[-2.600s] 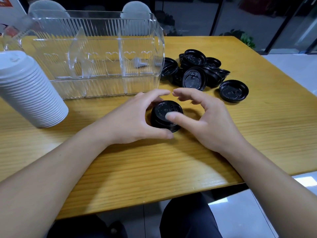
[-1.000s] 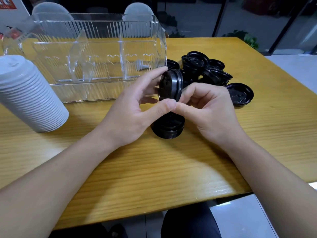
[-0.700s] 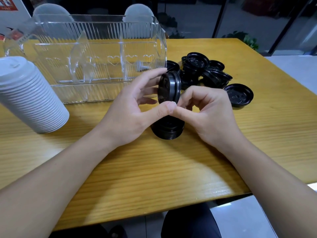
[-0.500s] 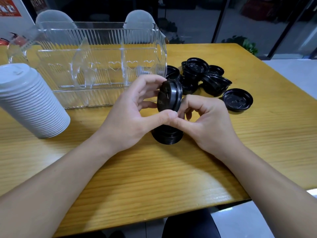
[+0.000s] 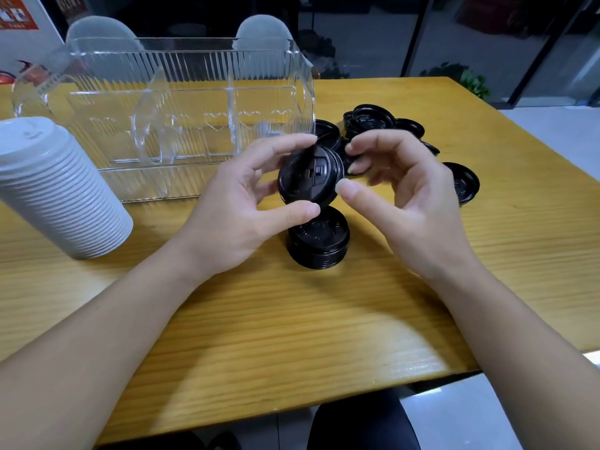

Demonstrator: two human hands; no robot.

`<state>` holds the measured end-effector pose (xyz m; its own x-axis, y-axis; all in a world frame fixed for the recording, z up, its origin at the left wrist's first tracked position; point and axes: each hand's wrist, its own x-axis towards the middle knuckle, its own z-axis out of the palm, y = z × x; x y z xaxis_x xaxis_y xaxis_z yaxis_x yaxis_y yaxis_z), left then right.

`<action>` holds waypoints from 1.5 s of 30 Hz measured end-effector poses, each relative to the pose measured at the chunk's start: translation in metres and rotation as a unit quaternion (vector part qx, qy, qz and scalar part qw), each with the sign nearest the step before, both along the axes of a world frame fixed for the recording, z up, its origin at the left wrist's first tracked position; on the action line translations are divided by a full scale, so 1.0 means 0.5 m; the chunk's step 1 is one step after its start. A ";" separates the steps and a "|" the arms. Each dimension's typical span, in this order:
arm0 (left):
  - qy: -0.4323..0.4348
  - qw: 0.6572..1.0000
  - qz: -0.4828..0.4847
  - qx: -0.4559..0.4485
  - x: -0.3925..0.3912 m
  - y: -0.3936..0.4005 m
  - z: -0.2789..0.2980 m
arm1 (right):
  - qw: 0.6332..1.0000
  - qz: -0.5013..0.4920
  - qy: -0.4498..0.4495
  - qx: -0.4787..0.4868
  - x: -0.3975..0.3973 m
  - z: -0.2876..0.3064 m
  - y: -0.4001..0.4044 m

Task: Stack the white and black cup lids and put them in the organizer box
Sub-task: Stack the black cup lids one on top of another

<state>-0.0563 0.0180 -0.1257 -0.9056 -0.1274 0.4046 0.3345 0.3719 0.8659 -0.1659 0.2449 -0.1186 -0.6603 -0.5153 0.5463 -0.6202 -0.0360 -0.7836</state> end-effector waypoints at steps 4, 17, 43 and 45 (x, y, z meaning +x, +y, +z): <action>-0.008 1.000 -0.016 -0.010 0.004 0.003 0.000 | 0.996 0.046 0.042 0.062 0.004 0.006 0.003; 0.000 1.000 0.029 -0.001 0.003 0.000 -0.004 | 0.993 0.098 -0.009 0.063 0.004 -0.008 -0.007; -0.188 0.963 -0.018 -0.190 0.014 0.004 -0.001 | 0.976 0.119 -0.045 0.178 -0.035 -0.010 0.026; -0.188 0.964 -0.019 -0.187 0.015 0.005 -0.001 | 0.975 0.120 -0.035 0.184 -0.035 -0.011 0.026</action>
